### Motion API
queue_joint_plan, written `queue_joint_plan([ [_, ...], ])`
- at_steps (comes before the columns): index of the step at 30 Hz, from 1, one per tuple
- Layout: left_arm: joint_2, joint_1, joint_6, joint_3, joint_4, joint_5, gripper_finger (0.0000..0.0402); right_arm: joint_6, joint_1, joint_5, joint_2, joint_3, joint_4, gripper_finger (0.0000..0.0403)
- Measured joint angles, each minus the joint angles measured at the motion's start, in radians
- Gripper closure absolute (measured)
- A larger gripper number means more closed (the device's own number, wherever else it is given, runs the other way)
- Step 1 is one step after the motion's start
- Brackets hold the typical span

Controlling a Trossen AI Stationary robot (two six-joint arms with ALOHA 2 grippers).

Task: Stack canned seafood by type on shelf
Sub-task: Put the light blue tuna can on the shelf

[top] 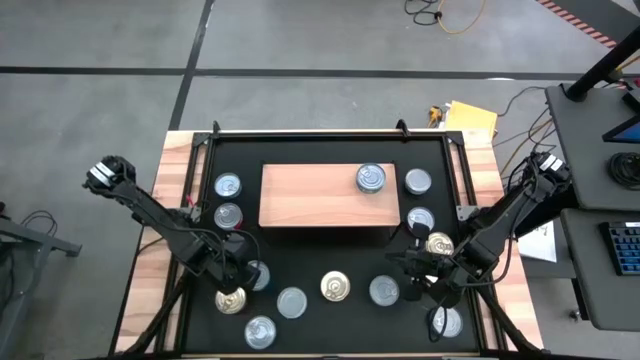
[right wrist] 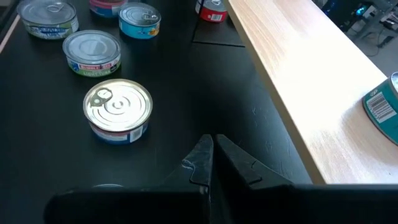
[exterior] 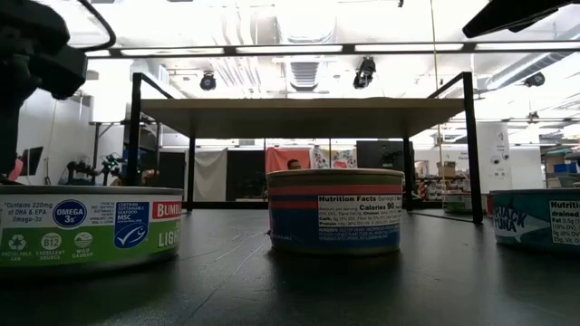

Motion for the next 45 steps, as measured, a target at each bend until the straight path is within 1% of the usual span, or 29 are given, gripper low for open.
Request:
queue_joint_plan([
  [5,0.017,0.0,-0.009,0.0,-0.004,0.0,0.0373,0.0,0.0,0.0,0.0,-0.007,0.003,0.0394],
  [11,0.018,0.0,-0.015,0.001,-0.01,0.0,0.0322,-0.005,0.0,0.0,0.0,-0.015,0.02,0.0394],
  [16,0.018,0.0,-0.084,0.0,-0.099,0.0,0.0282,-0.013,0.0,0.0,0.0,-0.017,0.026,0.0394],
  [19,0.018,0.0,-0.089,0.0,-0.119,0.0,0.0267,-0.014,0.0,0.0,0.0,-0.017,0.026,0.0394],
  [23,0.018,0.0,-0.066,-0.001,-0.104,0.0,0.0258,-0.015,0.0,0.0,0.0,-0.017,0.026,0.0394],
  [35,0.019,0.0,-0.057,-0.001,-0.081,-0.001,0.0257,-0.02,0.0,0.0,0.0,-0.017,0.026,0.0394],
  [38,0.019,0.0,-0.044,-0.001,-0.061,-0.02,0.0256,-0.02,0.0,0.0,0.0,-0.017,0.026,0.0394],
  [40,0.019,0.0,-0.045,-0.001,-0.057,-0.045,0.0249,-0.02,0.0,0.0,0.0,-0.017,0.026,0.0394],
  [45,0.033,0.0,-0.06,-0.001,-0.061,-0.052,0.0222,-0.02,0.0,0.0,0.0,-0.017,0.025,0.0394],
])
